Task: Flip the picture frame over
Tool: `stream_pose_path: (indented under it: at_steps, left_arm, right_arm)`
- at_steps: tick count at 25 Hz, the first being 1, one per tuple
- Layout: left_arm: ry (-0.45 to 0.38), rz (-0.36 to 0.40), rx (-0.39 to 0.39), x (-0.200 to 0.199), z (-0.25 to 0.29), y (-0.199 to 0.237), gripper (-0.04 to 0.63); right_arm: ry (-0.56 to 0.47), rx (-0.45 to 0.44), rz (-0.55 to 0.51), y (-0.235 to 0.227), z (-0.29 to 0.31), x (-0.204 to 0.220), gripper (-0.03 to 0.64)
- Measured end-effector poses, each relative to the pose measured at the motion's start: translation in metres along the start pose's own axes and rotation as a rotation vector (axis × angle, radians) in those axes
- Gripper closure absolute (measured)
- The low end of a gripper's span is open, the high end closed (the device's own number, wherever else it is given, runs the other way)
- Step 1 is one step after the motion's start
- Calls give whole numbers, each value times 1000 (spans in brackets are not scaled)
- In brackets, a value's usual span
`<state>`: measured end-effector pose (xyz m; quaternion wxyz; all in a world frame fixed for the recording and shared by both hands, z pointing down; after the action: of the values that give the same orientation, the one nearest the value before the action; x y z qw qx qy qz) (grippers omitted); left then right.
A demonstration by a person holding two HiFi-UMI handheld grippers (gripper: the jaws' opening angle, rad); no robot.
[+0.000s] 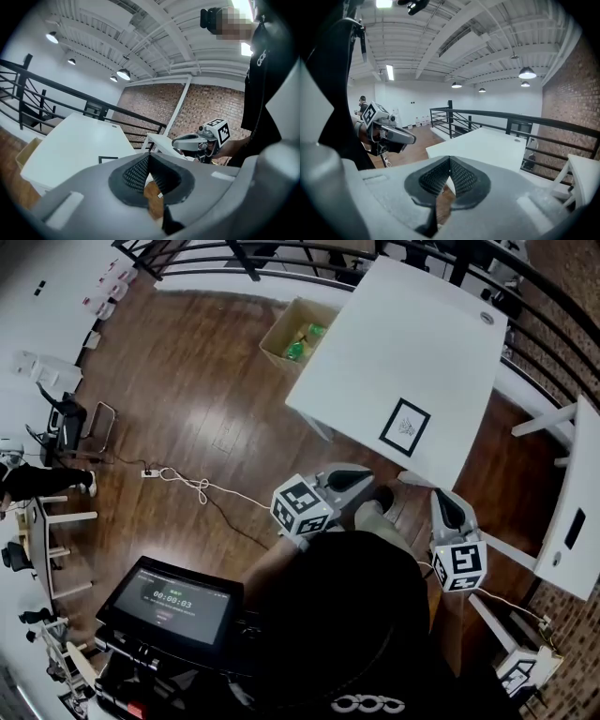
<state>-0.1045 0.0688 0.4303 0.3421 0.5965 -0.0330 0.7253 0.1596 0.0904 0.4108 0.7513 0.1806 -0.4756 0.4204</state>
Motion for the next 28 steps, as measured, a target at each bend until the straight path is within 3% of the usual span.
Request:
stream_pose_path:
  at_steps: [10, 22, 28]
  left_arm:
    - [108, -14, -75, 11, 39, 33, 589]
    - [258, -15, -24, 44, 85, 106, 577]
    - [388, -10, 6, 60, 106, 140, 544]
  right_arm:
    - [115, -40, 7, -54, 32, 14, 624]
    - [304, -57, 8, -56, 111, 34, 624]
    - [449, -54, 62, -58, 149, 56, 591]
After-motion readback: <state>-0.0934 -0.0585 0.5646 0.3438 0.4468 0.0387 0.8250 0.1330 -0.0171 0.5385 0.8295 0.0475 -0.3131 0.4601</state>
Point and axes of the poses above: the fingertips, and each gripper's own axes: z forward along the fingers, y to its left, x out of its underside, the point moved 10 cm from there along -z, backward along the fingers, and after that the axes turned 5 degrees about z, right-handed, at the moved point
